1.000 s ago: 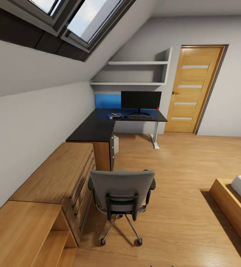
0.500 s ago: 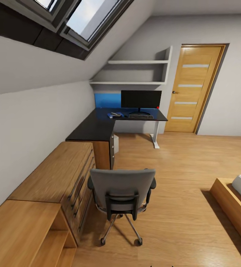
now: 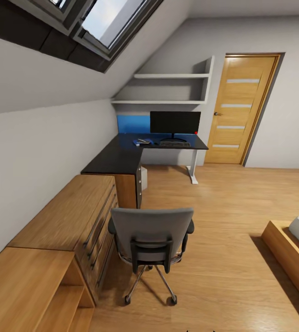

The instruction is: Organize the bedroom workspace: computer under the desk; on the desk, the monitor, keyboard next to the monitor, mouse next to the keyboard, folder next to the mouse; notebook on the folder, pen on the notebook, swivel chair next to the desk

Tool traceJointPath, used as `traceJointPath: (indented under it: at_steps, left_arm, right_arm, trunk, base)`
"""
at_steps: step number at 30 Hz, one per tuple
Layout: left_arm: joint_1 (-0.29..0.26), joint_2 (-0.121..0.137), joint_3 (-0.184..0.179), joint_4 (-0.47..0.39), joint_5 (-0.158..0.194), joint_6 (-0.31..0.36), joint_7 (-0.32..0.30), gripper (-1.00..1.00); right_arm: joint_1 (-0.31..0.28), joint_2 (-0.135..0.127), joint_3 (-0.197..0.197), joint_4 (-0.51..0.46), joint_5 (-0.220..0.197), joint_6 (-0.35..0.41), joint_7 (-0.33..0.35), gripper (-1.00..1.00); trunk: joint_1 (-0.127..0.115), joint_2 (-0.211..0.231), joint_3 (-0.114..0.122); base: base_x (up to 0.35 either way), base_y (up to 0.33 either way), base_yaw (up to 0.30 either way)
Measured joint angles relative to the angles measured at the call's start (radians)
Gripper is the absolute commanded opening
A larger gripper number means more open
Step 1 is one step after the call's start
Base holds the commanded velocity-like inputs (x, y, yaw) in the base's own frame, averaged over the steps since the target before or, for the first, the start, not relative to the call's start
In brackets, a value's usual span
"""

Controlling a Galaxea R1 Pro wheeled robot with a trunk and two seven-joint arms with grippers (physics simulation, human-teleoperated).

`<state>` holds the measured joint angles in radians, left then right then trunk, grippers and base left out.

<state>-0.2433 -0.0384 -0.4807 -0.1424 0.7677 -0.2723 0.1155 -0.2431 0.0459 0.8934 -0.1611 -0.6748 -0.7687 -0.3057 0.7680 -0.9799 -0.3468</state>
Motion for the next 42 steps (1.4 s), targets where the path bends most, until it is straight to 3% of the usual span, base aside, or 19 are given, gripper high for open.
traceJointPath:
  at_steps: [42]
  left_arm:
    - [0.0,0.0,-0.003,0.0,0.009,-0.002,-0.001,1.0]
  right_arm:
    - [0.0,0.0,0.002,0.0,-0.001,0.001,0.001,1.0]
  trunk:
    - [0.161,-0.294,-0.132]
  base:
    - [0.0,0.017,0.0]
